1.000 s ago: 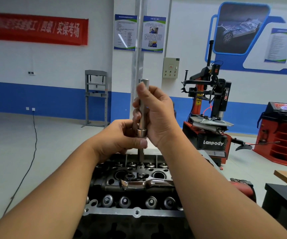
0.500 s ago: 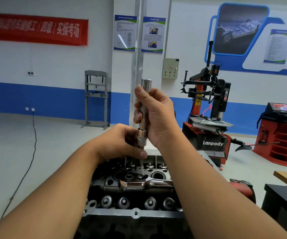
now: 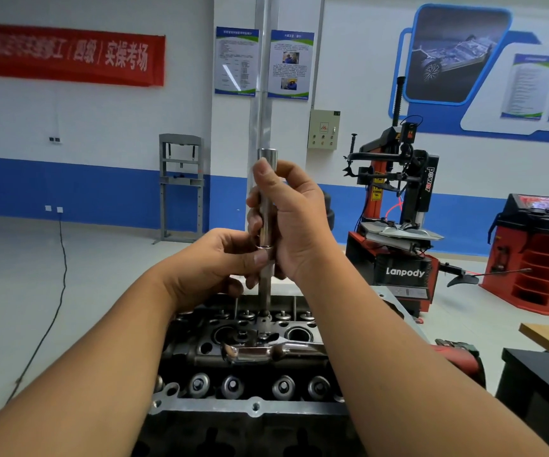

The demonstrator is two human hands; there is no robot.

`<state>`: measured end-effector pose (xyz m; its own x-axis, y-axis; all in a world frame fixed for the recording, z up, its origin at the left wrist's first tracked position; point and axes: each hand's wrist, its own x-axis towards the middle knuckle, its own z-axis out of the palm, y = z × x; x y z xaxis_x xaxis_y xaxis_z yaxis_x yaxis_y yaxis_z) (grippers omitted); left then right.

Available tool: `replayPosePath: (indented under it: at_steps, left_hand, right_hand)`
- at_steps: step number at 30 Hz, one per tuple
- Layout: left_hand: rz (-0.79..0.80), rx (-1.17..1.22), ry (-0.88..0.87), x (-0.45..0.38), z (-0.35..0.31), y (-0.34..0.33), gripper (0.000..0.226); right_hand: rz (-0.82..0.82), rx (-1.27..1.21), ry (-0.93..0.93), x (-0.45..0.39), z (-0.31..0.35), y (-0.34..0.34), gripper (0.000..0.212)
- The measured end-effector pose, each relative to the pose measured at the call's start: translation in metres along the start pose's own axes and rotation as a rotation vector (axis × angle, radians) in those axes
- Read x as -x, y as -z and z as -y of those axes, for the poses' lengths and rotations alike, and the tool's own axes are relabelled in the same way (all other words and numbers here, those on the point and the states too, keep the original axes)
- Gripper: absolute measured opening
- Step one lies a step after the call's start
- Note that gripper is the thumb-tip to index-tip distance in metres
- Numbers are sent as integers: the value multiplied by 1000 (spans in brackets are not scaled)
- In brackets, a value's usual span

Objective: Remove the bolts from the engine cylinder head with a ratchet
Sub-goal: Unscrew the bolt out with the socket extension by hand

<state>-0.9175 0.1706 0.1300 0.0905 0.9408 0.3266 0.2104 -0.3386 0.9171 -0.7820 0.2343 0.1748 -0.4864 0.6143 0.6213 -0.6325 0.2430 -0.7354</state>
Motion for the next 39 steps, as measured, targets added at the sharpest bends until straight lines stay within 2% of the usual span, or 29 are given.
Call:
replayPosePath:
  at_steps: [3,7,12,17,24,26,29,32,37,39]
  left_hand:
    - [-4,44,9,1,0,0,40]
    - [-31,5,-30,0,-2,-2,32]
    - [-23,28,-14,-2,1,-2,24]
    - [-20,68,-9,0,1,-1,46]
    - [-86,-4,-13,-3,1,-2,29]
    - [-48,28,-1,-2,1,-2,24]
    - [21,99,18,-1,0,-2,34]
    - [-9,58,-2,0,0,-2,36]
    - [-38,11,-5,0,-1,-4,36]
    - [-12,39,5,0,-1,-3,34]
  right_hand:
    - [4,3,4,0,0,0,28]
    - [11,6,-32,1,1,0,36]
    - [5,24,-3,1,2,1,27]
    - [-7,8,-18,-1,1,0,36]
    - [3,6,-25,0,2,1,29]
    - [4,27,-7,0,1,1,30]
    - [1,39,-17,0,0,0,37]
    - [-16,-3,-70,-1,1,0,47]
    - [-13,11,-14,-1,0,1,25]
    - [-15,37,8,-1,0,1,25]
